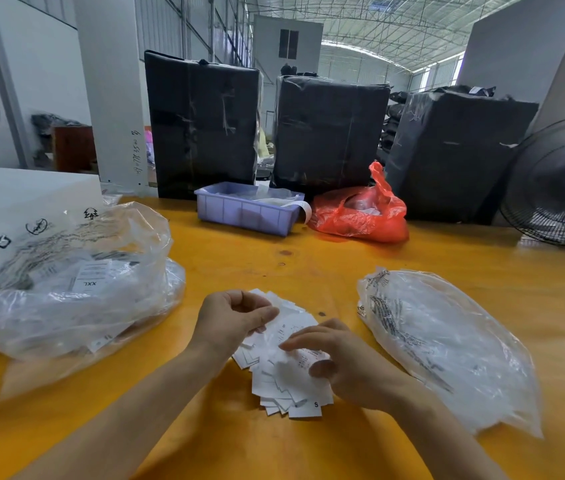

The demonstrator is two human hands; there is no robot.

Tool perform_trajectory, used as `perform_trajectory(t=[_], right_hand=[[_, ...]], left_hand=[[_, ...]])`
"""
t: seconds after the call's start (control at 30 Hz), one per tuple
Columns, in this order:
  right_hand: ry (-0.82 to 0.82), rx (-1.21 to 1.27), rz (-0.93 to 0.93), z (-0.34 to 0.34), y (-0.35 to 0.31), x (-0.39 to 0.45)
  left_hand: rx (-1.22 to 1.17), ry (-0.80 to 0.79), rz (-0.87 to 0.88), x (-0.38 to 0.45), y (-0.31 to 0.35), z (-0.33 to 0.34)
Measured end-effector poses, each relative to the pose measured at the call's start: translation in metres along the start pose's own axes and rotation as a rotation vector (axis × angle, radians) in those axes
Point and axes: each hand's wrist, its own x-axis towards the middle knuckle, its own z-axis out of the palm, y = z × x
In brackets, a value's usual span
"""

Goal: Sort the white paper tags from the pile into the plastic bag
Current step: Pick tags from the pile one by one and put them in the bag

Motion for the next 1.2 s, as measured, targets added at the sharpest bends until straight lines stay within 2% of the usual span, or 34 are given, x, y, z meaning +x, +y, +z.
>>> perform_trajectory(t=[0.13,0.33,0.43,0.53,0.6,0.7,0.77,1.2], right_hand=[[0.005,-0.049,-0.015,0.003,0.005,0.002],[0.153,-0.051,-0.009,-0.005,0.006,0.002],[0.269,0.152,-0.01,-0.019,0.005,-0.004],[0.59,0.398,-0.015,-0.031,0.007,-0.006],[0.705,0.63,0.021,-0.032,0.006,-0.005],[0.673,0.929,0.09,-0.025,0.003,-0.003],[0.643,0.982,0.108,-0.02,-0.002,-0.002],[0.542,0.863,0.147,-0.015,-0.01,-0.002]], left_hand=[[0.017,-0.045,-0.017,0.0,-0.001,0.0],[0.026,-0.089,-0.053,0.0,0.0,0.002],[0.03,-0.105,-0.076,0.0,0.0,0.002],[0.037,-0.135,-0.094,-0.002,0.001,0.003],[0.041,-0.153,-0.103,-0.003,0.001,0.004],[0.051,-0.189,-0.119,-0.006,0.003,0.008],[0.059,-0.216,-0.126,-0.008,0.003,0.009],[0.044,-0.276,-0.16,-0.009,0.005,0.01]])
